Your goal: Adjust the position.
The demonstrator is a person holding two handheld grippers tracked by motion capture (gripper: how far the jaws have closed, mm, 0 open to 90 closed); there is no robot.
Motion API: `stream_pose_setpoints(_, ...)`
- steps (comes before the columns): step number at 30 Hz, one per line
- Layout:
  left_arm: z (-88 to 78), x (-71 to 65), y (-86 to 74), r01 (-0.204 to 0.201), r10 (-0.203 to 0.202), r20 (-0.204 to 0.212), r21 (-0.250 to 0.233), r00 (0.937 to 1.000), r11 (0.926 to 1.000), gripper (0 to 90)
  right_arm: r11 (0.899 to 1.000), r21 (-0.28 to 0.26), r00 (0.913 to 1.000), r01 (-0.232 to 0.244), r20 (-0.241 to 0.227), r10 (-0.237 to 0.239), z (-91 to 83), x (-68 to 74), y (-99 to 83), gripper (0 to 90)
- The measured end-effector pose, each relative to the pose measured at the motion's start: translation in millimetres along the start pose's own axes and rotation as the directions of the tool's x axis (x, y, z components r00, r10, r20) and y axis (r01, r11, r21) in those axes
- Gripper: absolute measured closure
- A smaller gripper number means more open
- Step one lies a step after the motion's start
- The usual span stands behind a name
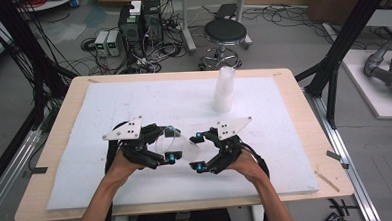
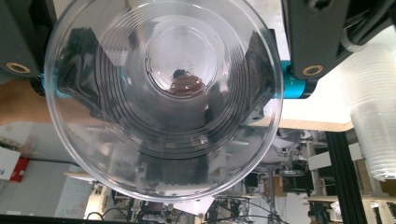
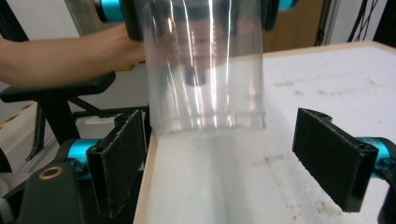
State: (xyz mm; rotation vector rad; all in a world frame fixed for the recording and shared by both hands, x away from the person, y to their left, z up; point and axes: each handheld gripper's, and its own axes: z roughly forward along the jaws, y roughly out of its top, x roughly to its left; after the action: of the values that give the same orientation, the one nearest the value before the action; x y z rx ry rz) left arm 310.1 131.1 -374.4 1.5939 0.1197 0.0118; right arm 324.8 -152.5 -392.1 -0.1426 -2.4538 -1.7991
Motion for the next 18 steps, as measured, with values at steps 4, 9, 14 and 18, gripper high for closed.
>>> stream_pose_setpoints(4, -3.5, 0.6, 1.8, -0.010, 0.010, -0.014, 0.017, 0.9999, 0.9998, 32.6, 1.000, 0.017, 0.9999, -0.005, 0.014, 0.005, 0.2, 1.8, -0.3, 14.6)
stream_pose_setpoints(9, -5.8, 4.9, 13.5, -0.036, 0.044, -0.056, 0.144, 0.9975, 0.9889, 32.6, 0.998, 0.048, 0.9937, -0.037, 0.107, 0.031, -5.4, 3.0, -1.2, 14.7)
stream_pose_setpoints(14, -2.3, 18.7, 27.7, -0.033, 0.062, -0.088, 0.294, 0.9942, 0.9553, 32.5, 0.986, 0.128, 0.9418, -0.108, 0.331, 0.060, -17.1, 5.1, -10.1, 14.8)
stream_pose_setpoints(18, 3.1, 31.6, 38.9, -0.039, 0.085, -0.092, 0.414, 0.9921, 0.9094, 32.4, 0.975, 0.147, 0.8908, -0.167, 0.446, 0.085, -28.5, 7.7, -21.1, 15.3)
